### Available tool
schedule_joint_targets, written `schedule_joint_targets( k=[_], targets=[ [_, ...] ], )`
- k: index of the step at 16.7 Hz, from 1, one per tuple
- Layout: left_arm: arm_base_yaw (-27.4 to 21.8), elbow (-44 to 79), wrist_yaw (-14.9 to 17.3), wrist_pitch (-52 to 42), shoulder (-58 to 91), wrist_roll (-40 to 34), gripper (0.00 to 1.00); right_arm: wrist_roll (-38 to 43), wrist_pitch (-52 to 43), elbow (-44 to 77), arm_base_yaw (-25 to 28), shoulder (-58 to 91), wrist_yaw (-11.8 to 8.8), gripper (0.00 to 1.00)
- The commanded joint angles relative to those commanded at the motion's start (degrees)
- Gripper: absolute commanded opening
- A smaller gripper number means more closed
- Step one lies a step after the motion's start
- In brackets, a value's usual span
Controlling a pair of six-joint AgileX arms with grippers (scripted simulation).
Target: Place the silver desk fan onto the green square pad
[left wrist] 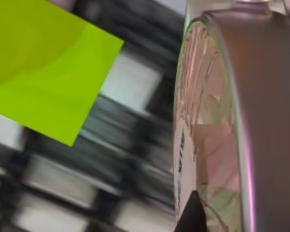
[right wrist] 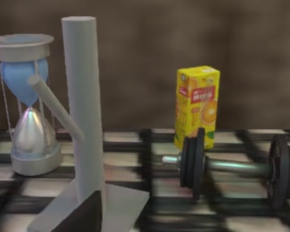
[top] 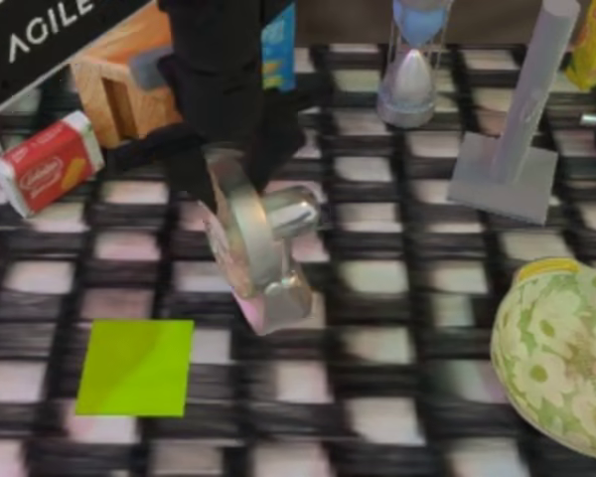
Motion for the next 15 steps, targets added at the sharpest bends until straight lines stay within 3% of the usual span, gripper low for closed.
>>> schedule_joint_targets(
  k=[10,15],
  targets=[
    [8.14,-31.21,-0.08,7.67,-24.53,-44.03,0.00,0.00,0.00,0.00,0.00,0.00,0.00,1.00],
    [10.55,-40.41,-0.12,9.97,-31.71,-53.64,0.00,0.00,0.00,0.00,0.00,0.00,0.00,1.00]
  ],
)
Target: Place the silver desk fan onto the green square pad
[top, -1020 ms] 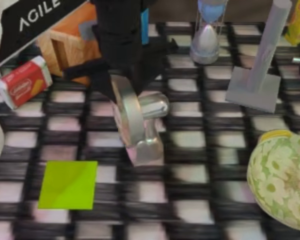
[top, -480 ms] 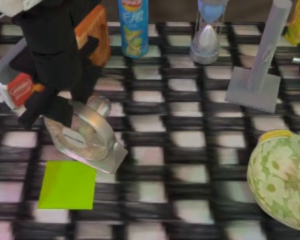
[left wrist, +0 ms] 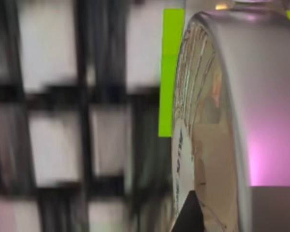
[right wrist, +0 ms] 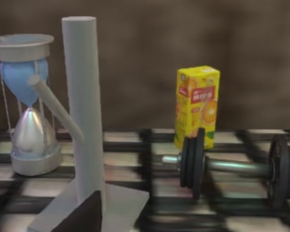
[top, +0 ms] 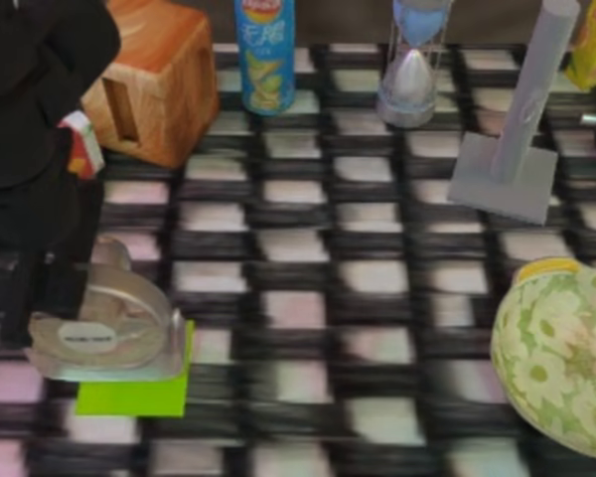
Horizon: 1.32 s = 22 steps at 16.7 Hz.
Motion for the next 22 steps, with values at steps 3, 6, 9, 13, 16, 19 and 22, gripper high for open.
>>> schedule_joint_targets(
  k=[3,6,9,13,16,19,22],
  targets=[
    [0.04,-0.14,0.00,0.04,-0.13,-0.14,0.00,0.00,0.00,0.00,0.00,0.00,0.00,1.00],
    [-0.26,-0.99,0.00,0.93,0.13,0.21,0.00,0.00,0.00,0.00,0.00,0.00,0.00,1.00],
    [0.14,-5.04,-0.01,6.00,0.59,0.14,0.00,0.00,0.00,0.00,0.00,0.00,0.00,1.00],
    [0.25,-6.95,0.00,7.96,0.98,0.09,0.00,0.00,0.00,0.00,0.00,0.00,0.00,1.00],
    [0.25,-6.95,0.00,7.96,0.98,0.09,0.15,0.00,0.00,0.00,0.00,0.00,0.00,1.00],
    [0.25,-6.95,0.00,7.96,0.98,0.09,0.38,0.00,0.00,0.00,0.00,0.00,0.00,1.00],
    [0.25,-6.95,0.00,7.96,0.98,0.09,0.60,0.00,0.00,0.00,0.00,0.00,0.00,1.00]
  ],
)
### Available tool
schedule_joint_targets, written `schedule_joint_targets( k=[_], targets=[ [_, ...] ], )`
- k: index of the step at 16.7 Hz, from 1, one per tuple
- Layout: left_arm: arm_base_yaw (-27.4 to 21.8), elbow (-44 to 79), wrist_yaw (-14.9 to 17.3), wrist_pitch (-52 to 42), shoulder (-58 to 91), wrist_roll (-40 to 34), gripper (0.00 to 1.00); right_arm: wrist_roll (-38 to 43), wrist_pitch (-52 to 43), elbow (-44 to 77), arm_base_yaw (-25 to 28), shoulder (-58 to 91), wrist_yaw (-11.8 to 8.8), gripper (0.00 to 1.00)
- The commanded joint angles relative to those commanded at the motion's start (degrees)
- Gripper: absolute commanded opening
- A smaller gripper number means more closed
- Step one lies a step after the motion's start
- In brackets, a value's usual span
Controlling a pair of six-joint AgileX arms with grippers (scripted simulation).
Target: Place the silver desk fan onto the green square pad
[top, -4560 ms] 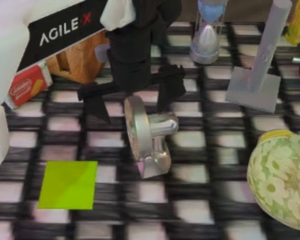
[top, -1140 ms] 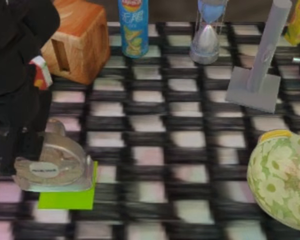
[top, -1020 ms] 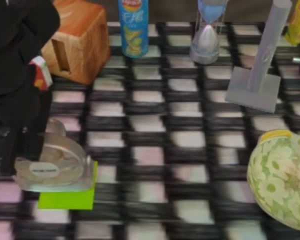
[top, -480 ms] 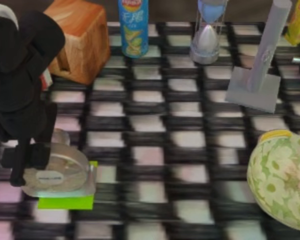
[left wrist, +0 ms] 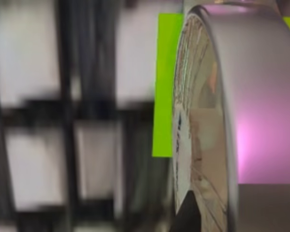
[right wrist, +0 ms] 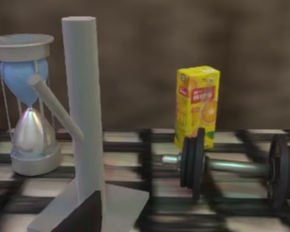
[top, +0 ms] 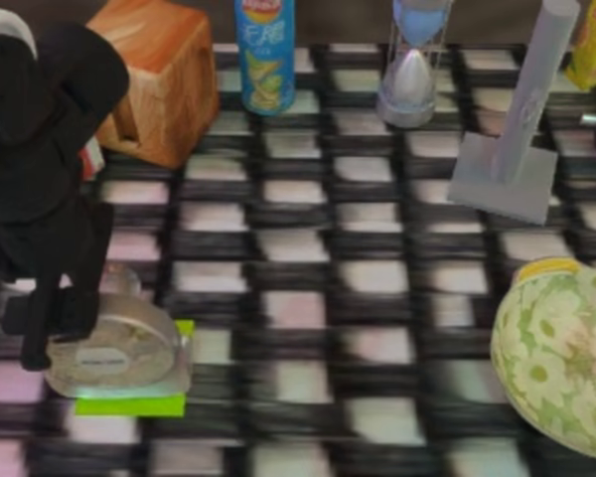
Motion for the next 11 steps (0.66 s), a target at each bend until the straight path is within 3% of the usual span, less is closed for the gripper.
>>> schedule_joint_targets(
  k=[5,11],
  targets=[
    [0.00,0.00,0.00,0.00,0.00,0.00,0.98,0.00,0.00,0.00,0.00,0.00,0.00,1.00],
    [0.00,0.00,0.00,0.00,0.00,0.00,1.00,0.00,0.00,0.00,0.00,0.00,0.00,1.00]
  ],
)
